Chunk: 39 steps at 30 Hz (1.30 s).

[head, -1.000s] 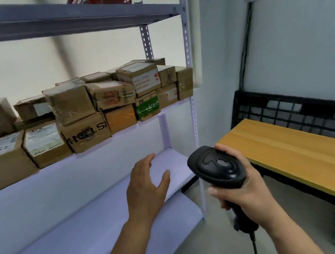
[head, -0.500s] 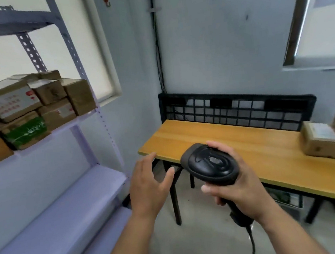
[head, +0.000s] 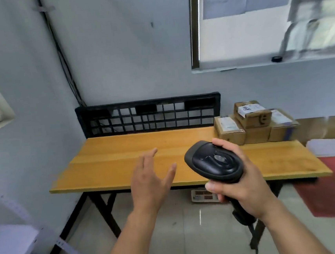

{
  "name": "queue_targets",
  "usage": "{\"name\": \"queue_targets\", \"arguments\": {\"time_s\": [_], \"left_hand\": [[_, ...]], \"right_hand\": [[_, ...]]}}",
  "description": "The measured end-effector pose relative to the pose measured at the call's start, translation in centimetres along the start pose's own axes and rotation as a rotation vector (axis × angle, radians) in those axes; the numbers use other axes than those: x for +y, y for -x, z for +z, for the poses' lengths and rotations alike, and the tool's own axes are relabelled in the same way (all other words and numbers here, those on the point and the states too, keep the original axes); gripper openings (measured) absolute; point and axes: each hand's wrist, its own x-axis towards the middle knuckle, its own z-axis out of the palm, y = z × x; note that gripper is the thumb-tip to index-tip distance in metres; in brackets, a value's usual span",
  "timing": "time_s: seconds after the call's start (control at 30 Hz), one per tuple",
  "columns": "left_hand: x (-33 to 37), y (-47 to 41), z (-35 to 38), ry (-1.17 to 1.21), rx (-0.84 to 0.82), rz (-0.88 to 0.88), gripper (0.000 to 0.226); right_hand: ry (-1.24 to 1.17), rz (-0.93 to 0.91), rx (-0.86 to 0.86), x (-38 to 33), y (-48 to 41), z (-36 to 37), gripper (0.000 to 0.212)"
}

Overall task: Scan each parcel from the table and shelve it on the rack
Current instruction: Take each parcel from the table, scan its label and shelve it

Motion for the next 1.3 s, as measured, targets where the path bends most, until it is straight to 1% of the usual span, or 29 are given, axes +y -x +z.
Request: {"name": "queue_targets", "arguments": {"time_s": [0.13,0.3,0.6,0.7,1.0,1.13,1.3], "left_hand": [[1.2,-3.2,4.6,0.056,-0.079,0.047,0.063],[1.9,-7.8,9.5,0.089,-0.150,0.061,0.062],[2.2,-16.6,18.1,0.134,-0.292,0.093,0.063],[2.3,-18.7,21.1,0.158,-0.337,0.113,0.063],[5.0,-22.6,28.8,0.242,-0.482,0.120,0.065],[6.4,-23.7,32.0,0.282,-0.546,0.074,0.066],[8.2,-25.0,36.1,0.289,-0.608,0.002,0.072]], "right_hand": [[0.018,0.037,0.099,1.2,-2.2,-3.1,0.081],[0.059,0.067,0.180,2.9,-6.2,-6.4,0.082],[0.144,0.150,0.385,5.5,-13.9,-11.4,0.080],[0.166,0.144,0.435,6.7,-15.6,-12.7,0.079],[0.233,0.202,0.549,9.6,-17.8,-18.1,0.084],[0.230,0.231,0.580,11.0,-18.8,-21.4,0.083],[0.207,0.273,0.570,13.5,-20.7,-26.1,0.083]]}}
